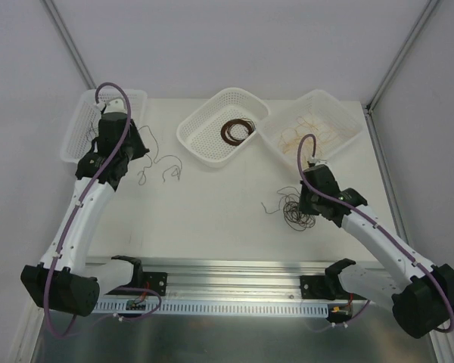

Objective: Untangle the cables

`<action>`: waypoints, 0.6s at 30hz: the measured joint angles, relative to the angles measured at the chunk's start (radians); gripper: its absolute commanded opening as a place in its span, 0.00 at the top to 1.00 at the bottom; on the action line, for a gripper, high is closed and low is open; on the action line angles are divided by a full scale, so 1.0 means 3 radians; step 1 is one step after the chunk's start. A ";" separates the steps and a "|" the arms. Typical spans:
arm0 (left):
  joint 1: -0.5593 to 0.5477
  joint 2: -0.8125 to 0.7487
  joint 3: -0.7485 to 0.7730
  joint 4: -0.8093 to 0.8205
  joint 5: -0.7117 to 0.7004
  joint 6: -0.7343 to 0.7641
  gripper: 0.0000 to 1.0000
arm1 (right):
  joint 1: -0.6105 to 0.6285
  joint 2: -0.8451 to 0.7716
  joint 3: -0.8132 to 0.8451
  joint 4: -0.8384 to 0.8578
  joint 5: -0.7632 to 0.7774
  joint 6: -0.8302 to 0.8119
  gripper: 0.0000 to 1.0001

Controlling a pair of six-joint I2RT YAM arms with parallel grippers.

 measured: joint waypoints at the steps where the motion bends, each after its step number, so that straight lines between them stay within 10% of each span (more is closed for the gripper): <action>1: 0.0022 -0.0058 0.0103 -0.0048 -0.0017 0.0046 1.00 | -0.0156 -0.0067 -0.0005 -0.0056 0.0010 -0.0014 0.99; 18: 0.0197 0.0345 0.1817 -0.0470 -0.0088 0.0484 1.00 | -0.0643 -0.0144 -0.0020 -0.0230 -0.0707 -0.0277 0.99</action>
